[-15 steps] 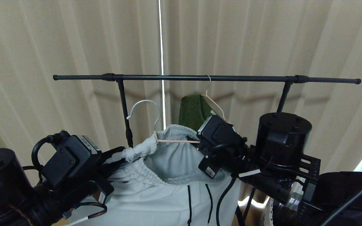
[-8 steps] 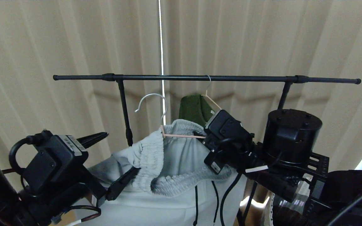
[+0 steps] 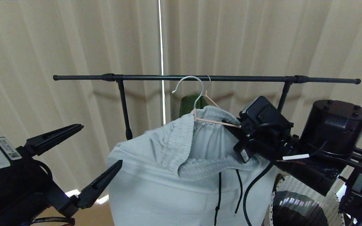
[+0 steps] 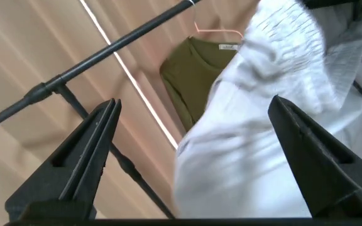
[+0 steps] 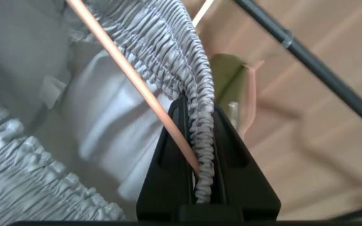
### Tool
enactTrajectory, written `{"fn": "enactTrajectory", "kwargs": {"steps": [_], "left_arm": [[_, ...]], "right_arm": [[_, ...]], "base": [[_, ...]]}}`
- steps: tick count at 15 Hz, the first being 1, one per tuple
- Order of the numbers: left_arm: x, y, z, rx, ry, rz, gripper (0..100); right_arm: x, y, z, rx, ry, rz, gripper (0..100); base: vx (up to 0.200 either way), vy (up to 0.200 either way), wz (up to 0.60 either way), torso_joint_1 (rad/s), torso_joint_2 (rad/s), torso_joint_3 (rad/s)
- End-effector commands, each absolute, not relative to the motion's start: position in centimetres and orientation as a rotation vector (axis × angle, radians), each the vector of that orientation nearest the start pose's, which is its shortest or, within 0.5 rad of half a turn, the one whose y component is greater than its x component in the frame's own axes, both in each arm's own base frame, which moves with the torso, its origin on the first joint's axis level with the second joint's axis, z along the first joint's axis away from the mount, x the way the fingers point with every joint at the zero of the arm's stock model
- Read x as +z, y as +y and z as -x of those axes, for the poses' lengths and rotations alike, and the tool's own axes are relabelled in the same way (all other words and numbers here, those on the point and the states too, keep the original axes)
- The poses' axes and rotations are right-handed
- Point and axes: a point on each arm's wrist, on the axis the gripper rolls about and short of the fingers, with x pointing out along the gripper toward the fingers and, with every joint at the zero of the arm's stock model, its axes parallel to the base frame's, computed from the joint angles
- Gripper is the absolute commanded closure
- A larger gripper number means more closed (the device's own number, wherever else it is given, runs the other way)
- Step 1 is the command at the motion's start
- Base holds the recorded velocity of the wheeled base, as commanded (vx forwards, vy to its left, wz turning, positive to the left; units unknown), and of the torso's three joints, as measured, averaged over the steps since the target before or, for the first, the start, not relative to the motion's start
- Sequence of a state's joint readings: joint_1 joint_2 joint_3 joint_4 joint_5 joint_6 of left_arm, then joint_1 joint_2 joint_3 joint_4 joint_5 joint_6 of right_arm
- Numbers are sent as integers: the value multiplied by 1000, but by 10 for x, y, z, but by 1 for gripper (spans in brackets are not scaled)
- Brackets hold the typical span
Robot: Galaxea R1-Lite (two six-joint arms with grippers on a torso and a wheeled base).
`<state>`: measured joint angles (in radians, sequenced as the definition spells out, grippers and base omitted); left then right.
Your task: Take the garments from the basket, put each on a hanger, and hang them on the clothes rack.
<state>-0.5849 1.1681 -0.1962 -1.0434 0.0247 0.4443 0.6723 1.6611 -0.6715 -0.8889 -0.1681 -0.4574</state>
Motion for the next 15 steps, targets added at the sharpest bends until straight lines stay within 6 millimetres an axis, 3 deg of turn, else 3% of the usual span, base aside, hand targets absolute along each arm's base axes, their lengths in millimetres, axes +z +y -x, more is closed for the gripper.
{"fn": "enactTrajectory", "kwargs": {"steps": [1, 4, 9, 15], "left_arm": [[157, -69, -109, -533, -98, -402, 0], [140, -57, -108, -473, 6, -342, 0], [113, -66, -126, -491, 207, -326, 0], [110, -77, -147, -499, 246, -334, 0]], "right_arm": [[199, 149, -216, 459, -62, 464, 100], [207, 134, -206, 432, -80, 426, 100], [213, 127, -195, 453, -105, 387, 100], [218, 128, -180, 513, -140, 373, 100]], "base": [[0, 0, 0, 0, 0, 0], [0, 0, 0, 0, 0, 0], [0, 0, 0, 0, 0, 0], [0, 0, 0, 0, 0, 0]]}}
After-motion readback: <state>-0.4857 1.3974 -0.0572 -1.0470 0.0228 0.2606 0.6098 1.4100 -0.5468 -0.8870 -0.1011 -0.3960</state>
